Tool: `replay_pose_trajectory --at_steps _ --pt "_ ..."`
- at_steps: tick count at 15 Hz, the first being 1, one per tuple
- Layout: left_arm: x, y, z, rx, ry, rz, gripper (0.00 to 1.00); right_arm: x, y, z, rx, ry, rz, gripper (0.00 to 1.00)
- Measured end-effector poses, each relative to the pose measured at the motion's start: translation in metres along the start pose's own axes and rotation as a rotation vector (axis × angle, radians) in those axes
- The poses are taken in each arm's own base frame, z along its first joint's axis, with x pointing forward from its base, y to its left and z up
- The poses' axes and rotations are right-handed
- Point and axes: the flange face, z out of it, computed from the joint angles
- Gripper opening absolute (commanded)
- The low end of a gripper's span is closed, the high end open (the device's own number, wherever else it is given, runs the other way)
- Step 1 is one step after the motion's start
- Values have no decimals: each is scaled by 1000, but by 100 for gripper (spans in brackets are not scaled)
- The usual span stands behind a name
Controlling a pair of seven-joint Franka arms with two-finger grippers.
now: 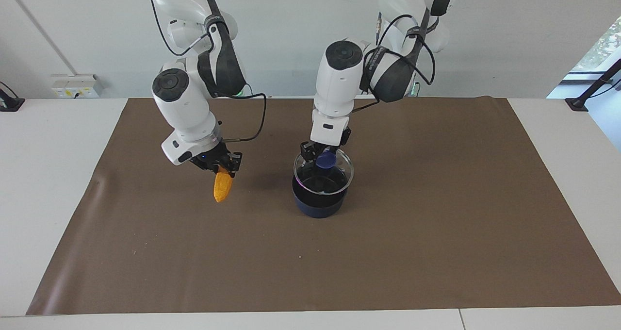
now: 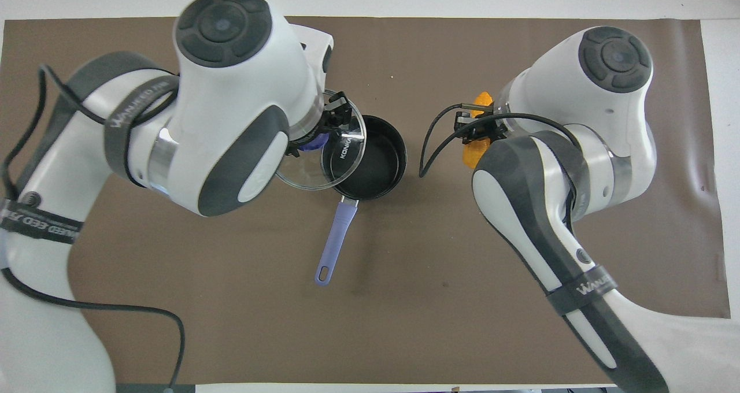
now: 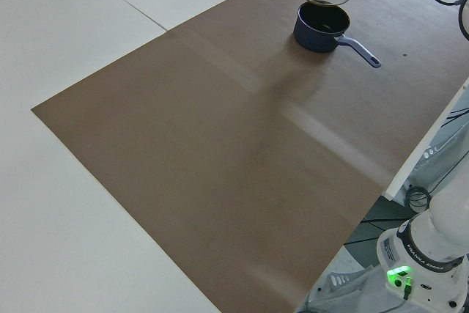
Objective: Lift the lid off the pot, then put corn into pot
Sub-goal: 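Lift the lid off with the left gripper while the right gripper carries the corn, then lower the corn into the pot and open the right gripper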
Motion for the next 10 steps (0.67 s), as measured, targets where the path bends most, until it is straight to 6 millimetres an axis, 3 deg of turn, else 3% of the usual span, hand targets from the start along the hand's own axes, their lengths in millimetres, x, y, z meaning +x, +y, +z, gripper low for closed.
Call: replay_pose_trajectory --at_steps 3,6,8,10 --pt "64 -87 -11 29 -41 162 0 -26 -60 18 27 -18 48 0" --pt "116 -180 18 27 -73 304 0 -44 -109 51 26 -28 39 0" --pt "133 -235 50 11 -50 340 0 -53 -130 71 35 -18 15 2" --pt "128 -268 86 4 -26 347 0 -56 -136 82 32 -21 7 2"
